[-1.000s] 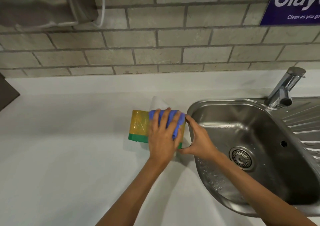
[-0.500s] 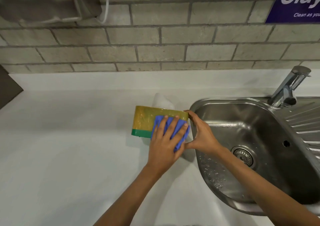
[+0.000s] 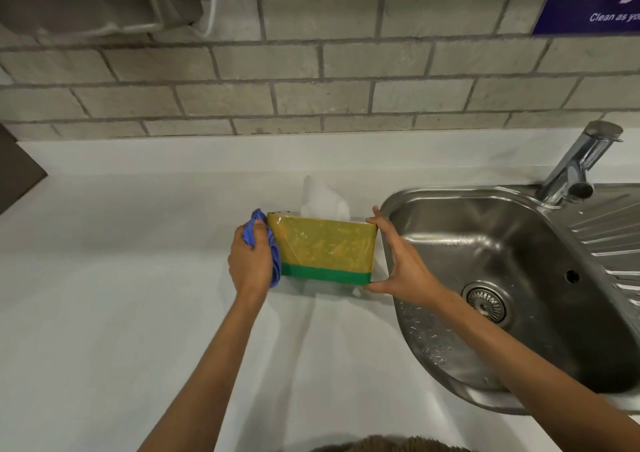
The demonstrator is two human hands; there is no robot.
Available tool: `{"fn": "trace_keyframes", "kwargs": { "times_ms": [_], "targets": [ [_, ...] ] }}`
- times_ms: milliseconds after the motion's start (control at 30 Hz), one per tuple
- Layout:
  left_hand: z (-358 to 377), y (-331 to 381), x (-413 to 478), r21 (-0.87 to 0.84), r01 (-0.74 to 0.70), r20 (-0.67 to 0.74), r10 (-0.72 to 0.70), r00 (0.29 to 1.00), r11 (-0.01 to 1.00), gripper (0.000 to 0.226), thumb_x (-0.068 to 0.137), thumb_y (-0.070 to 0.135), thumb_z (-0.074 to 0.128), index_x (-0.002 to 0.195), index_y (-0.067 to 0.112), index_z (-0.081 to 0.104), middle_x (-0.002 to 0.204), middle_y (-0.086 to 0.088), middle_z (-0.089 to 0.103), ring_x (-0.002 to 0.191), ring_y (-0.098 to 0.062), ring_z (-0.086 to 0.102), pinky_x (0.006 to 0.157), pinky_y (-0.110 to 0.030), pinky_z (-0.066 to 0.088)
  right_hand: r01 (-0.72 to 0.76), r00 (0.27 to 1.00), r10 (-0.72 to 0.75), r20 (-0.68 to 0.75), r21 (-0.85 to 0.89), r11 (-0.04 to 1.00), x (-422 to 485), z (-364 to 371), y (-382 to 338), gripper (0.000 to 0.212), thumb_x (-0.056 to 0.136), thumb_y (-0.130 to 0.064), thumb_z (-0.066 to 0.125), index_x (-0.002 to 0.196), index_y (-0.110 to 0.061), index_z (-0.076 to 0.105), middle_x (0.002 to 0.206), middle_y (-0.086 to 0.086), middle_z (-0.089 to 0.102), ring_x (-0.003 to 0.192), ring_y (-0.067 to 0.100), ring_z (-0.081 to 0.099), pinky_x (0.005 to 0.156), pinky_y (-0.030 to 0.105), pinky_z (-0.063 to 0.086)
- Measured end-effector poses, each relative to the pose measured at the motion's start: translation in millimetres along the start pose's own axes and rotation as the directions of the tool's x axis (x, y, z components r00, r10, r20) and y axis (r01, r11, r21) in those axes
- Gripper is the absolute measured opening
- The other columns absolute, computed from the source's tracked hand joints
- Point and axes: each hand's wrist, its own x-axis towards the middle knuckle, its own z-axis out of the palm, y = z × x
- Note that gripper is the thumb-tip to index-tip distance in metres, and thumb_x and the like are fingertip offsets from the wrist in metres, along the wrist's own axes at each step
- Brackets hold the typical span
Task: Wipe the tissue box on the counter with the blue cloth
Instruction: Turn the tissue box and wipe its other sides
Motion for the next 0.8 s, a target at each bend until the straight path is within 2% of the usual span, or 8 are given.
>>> {"fn": "trace_keyframes", "kwargs": {
  "times_ms": [67,167,233,333,467,567,667,800],
  "targets": [
    [-3,-2,5,-0.030,0.063,0.043,-0.062,0.997,0.998,0.037,0.095,0.040,0.043,0.112,0.009,0.053,0.098,-0.005,0.058,0.087,-0.022,0.054,0.079,-0.031,0.043,-0.050,0.999,0.049,0.008,0.034,0.998,-5,0,-2,0.108,0.057,-0.032,0.088,0.132,-0.058,0.015,0.161,-0.006,0.000,0.146,0.006,0.008,0.115,0.030,0.022],
    [-6,-8,8,-0.001,0.093,0.073,-0.092,0.993,0.996,0.030,0.095,0.040,0.042,0.097,0.012,0.051,0.091,-0.004,0.056,0.084,-0.023,0.054,0.076,-0.033,0.042,-0.136,0.991,0.129,0.044,0.262,0.956,-11,1,-10,0.086,0.067,-0.051,0.075,0.132,-0.064,0.019,0.147,-0.028,0.033,0.134,-0.006,0.036,0.113,0.028,0.035],
    [-8,-11,9,0.038,0.108,0.101,-0.112,0.989,0.993,0.030,0.094,0.041,0.041,0.082,0.015,0.050,0.081,-0.004,0.057,0.082,-0.024,0.054,0.076,-0.035,0.044,-0.151,0.987,0.160,0.003,0.348,0.925,-13,4,-11,0.076,0.076,-0.045,0.068,0.134,-0.060,0.021,0.142,-0.025,0.041,0.131,-0.002,0.043,0.111,0.033,0.039],
    [-14,-14,9,0.058,0.157,0.136,-0.163,0.977,0.986,0.036,0.093,0.040,0.044,0.063,0.019,0.045,0.067,-0.002,0.053,0.075,-0.025,0.051,0.073,-0.035,0.042,-0.166,0.981,0.193,-0.021,0.427,0.889,-15,9,-8,0.090,0.075,-0.033,0.068,0.137,-0.052,0.007,0.154,0.001,0.031,0.141,0.019,0.034,0.112,0.043,0.036],
    [-17,-16,11,0.022,0.239,0.175,-0.239,0.955,0.971,0.033,0.090,0.037,0.049,0.062,0.018,0.048,0.069,-0.005,0.055,0.078,-0.027,0.052,0.076,-0.036,0.044,-0.225,0.970,0.243,0.004,0.401,0.888,-16,16,7,0.100,0.074,-0.021,0.074,0.148,-0.032,0.007,0.146,-0.015,0.035,0.138,0.014,0.036,0.114,0.042,0.033],
    [-18,-15,15,0.021,0.285,0.192,-0.283,0.940,0.958,0.033,0.088,0.034,0.052,0.060,0.017,0.045,0.064,-0.003,0.052,0.076,-0.027,0.050,0.074,-0.036,0.042,-0.213,0.973,0.229,-0.005,0.351,0.912,-13,19,14,0.093,0.077,-0.014,0.075,0.150,-0.020,0.018,0.135,-0.030,0.043,0.137,0.012,0.039,0.114,0.039,0.034],
    [-18,-13,20,0.026,0.339,0.220,-0.336,0.916,0.940,0.032,0.085,0.034,0.055,0.061,0.016,0.046,0.065,-0.004,0.052,0.072,-0.025,0.051,0.070,-0.033,0.043,-0.200,0.973,0.228,-0.042,0.345,0.917,-11,22,15,0.092,0.075,-0.010,0.076,0.149,-0.014,0.022,0.134,-0.030,0.041,0.137,0.009,0.038,0.114,0.036,0.034],
    [-19,-10,24,0.062,0.392,0.227,-0.395,0.890,0.918,0.031,0.084,0.034,0.059,0.062,0.015,0.048,0.062,-0.003,0.052,0.054,-0.017,0.047,0.047,-0.024,0.034,-0.197,0.970,0.230,-0.073,0.314,0.929,-11,28,16,0.091,0.077,-0.008,0.075,0.148,-0.022,0.020,0.130,-0.033,0.040,0.125,-0.010,0.039,0.106,0.012,0.037]
  ]
}}
